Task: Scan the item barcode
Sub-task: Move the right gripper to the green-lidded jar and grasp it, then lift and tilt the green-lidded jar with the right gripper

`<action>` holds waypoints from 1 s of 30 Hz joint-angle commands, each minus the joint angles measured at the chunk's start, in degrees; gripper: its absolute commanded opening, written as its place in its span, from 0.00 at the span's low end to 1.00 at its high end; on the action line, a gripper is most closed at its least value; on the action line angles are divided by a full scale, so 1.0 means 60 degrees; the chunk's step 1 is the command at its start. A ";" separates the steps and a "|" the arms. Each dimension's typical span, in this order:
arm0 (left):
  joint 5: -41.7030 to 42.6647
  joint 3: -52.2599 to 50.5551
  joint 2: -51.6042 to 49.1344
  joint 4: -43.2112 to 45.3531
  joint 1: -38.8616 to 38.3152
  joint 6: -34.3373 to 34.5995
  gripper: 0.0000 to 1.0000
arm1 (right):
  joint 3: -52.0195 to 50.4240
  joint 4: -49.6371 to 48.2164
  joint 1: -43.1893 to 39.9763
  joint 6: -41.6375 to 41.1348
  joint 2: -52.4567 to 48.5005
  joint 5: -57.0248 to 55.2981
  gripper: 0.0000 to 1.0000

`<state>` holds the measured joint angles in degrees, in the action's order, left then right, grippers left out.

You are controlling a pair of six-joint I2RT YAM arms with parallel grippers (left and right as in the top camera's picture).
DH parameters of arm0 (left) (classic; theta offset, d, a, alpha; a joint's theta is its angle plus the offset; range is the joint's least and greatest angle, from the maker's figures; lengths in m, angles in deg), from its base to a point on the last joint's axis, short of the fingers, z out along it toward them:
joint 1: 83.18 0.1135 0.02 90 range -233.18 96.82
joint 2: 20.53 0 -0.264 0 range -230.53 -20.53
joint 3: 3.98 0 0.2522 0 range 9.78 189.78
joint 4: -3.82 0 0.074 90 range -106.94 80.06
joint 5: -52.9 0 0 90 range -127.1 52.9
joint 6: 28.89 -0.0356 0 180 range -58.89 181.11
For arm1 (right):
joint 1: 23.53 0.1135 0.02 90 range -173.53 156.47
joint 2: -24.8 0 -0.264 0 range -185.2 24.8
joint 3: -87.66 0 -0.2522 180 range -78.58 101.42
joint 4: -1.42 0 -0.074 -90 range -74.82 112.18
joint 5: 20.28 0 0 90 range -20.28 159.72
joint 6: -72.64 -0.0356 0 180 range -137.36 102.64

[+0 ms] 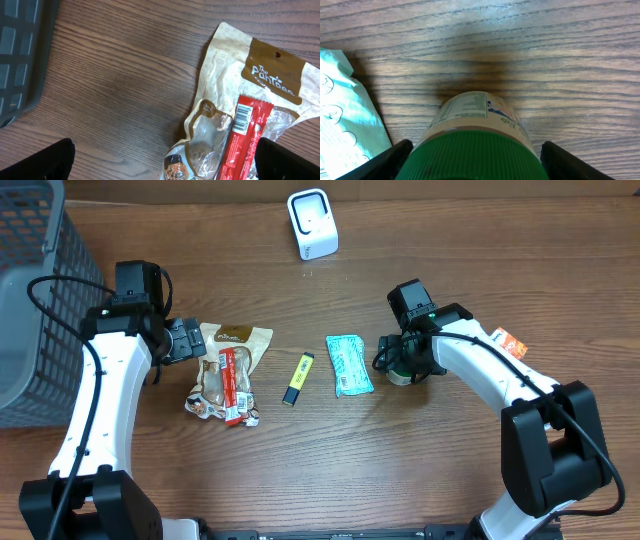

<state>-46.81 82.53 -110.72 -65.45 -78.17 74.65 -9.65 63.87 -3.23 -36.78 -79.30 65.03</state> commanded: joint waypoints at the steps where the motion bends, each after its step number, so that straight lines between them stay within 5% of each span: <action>1: -0.0098 0.0051 -0.0077 0.0011 0.0036 0.0036 1.00 | -0.0069 0.0040 -0.0007 -0.0069 0.0073 0.0084 0.82; 30: -0.0098 0.0051 -0.0077 0.0011 0.0036 0.0036 1.00 | -0.0331 -0.0127 -0.0007 -0.0117 0.0073 0.0146 0.81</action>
<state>-46.81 82.53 -110.72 -65.45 -78.17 74.65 -10.92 63.56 -3.23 -37.04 -79.30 65.93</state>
